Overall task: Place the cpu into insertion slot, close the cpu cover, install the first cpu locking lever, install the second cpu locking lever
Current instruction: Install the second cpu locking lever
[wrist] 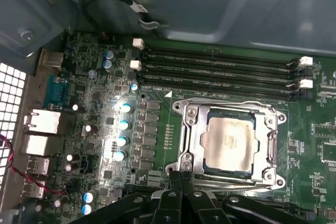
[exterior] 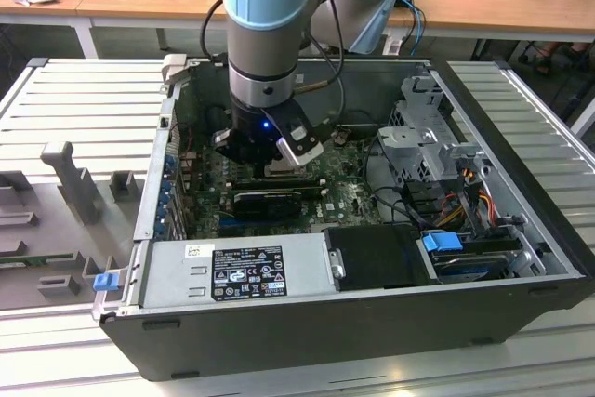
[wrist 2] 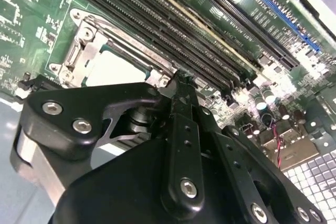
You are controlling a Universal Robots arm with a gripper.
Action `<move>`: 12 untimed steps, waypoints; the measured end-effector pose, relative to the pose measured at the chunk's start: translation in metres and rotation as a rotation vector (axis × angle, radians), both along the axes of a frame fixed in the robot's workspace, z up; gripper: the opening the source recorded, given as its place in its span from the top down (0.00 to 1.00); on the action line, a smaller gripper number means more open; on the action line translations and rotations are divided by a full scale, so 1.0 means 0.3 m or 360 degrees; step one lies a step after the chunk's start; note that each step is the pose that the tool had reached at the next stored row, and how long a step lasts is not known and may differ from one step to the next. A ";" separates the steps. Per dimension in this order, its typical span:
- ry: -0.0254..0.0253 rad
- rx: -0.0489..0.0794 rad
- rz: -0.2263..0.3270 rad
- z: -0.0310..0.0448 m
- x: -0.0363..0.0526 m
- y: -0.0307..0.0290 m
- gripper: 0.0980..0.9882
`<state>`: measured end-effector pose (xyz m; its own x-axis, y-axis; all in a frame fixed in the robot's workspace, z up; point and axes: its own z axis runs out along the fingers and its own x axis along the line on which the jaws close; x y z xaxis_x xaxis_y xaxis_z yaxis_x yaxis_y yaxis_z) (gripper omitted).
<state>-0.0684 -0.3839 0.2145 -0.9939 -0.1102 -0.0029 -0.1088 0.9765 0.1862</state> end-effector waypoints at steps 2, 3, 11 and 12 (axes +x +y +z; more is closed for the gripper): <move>-0.00003 0.0021 0.0000 -0.002 0.000 -0.014 0.99; -0.00001 0.0030 0.0000 -0.002 0.000 -0.020 0.99; -0.00002 0.0104 0.0000 -0.009 0.000 -0.057 0.99; -0.00005 0.0109 0.0000 -0.015 0.000 -0.057 0.99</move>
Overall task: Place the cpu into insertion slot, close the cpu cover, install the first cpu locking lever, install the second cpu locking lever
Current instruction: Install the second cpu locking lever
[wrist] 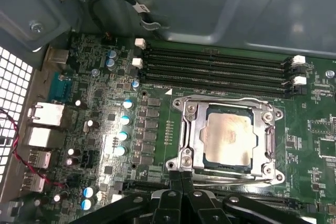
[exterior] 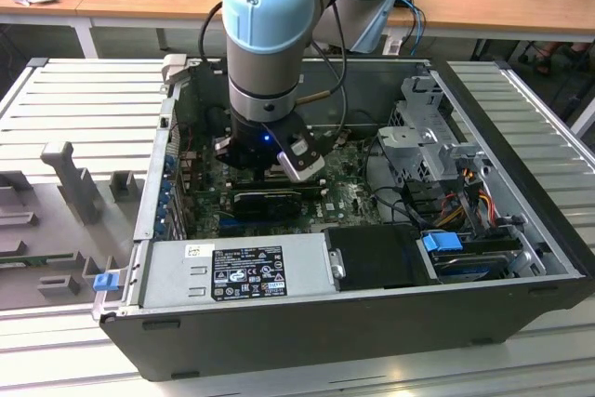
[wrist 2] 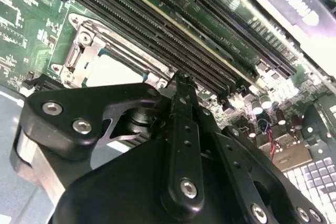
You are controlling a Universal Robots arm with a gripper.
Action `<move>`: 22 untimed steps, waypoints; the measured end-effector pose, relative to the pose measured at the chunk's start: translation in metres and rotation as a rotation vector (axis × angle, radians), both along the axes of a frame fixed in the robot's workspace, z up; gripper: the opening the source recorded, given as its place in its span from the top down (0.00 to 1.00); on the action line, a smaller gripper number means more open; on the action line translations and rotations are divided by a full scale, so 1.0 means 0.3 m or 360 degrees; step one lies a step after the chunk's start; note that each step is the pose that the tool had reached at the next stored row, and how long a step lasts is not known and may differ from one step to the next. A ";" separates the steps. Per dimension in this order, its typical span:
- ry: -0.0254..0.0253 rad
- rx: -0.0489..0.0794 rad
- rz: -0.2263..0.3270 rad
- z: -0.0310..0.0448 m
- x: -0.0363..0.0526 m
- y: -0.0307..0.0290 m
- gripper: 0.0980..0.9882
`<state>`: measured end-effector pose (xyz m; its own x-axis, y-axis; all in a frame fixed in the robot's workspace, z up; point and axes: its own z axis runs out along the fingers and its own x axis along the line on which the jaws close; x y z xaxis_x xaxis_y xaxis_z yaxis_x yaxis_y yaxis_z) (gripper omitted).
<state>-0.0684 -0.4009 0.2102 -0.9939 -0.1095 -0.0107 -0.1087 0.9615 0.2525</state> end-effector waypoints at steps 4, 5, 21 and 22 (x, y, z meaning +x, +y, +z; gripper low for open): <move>0.00003 0.0015 0.0000 -0.013 -0.005 0.001 0.99; 0.00003 0.0018 0.0000 -0.014 -0.007 0.002 0.99; 0.00000 0.0074 0.0000 -0.050 -0.022 0.019 0.99; 0.00000 0.0075 0.0000 -0.050 -0.022 0.019 0.99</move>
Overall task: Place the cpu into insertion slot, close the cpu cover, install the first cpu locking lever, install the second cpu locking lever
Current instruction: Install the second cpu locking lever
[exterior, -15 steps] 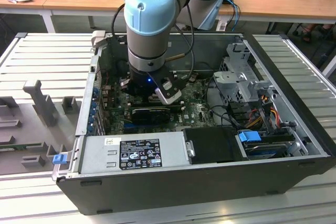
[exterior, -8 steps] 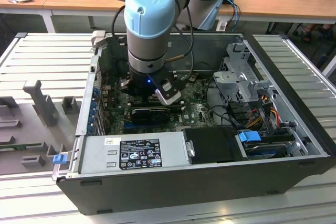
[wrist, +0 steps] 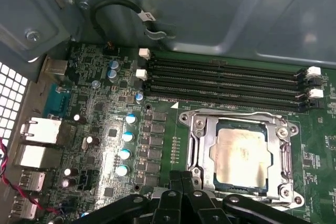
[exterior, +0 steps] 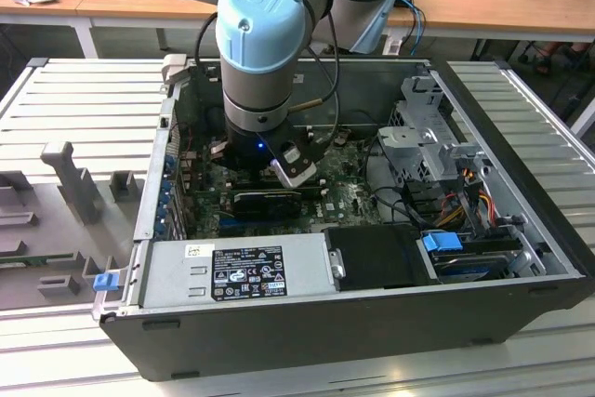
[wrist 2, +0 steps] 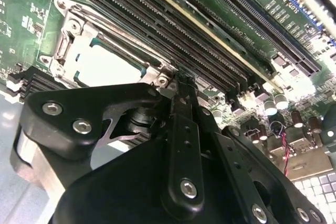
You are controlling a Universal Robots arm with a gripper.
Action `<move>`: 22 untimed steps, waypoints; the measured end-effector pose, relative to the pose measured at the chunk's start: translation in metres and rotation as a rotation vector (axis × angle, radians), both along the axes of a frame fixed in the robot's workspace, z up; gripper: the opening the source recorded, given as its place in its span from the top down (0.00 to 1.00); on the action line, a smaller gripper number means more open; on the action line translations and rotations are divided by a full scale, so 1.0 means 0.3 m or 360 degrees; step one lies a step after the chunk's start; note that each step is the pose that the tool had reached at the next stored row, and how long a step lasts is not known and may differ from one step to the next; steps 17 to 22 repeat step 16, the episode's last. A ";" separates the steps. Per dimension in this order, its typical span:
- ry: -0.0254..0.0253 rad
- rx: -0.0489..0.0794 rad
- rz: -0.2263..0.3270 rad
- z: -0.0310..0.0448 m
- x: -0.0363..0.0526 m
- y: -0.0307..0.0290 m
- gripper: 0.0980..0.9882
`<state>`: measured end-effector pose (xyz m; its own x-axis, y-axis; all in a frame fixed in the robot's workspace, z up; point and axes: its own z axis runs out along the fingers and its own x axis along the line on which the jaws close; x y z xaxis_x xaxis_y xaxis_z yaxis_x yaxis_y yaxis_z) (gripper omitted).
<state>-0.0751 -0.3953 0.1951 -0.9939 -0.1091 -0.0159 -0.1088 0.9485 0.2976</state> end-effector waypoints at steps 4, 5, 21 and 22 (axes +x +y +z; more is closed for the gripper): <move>0.00000 0.0002 0.0000 0.047 0.000 0.000 0.99; 0.00002 -0.0001 0.0000 0.066 0.000 0.001 0.99; -0.00002 -0.0009 0.0000 0.129 0.000 0.005 0.99; -0.00002 -0.0009 0.0000 0.129 0.000 0.005 0.99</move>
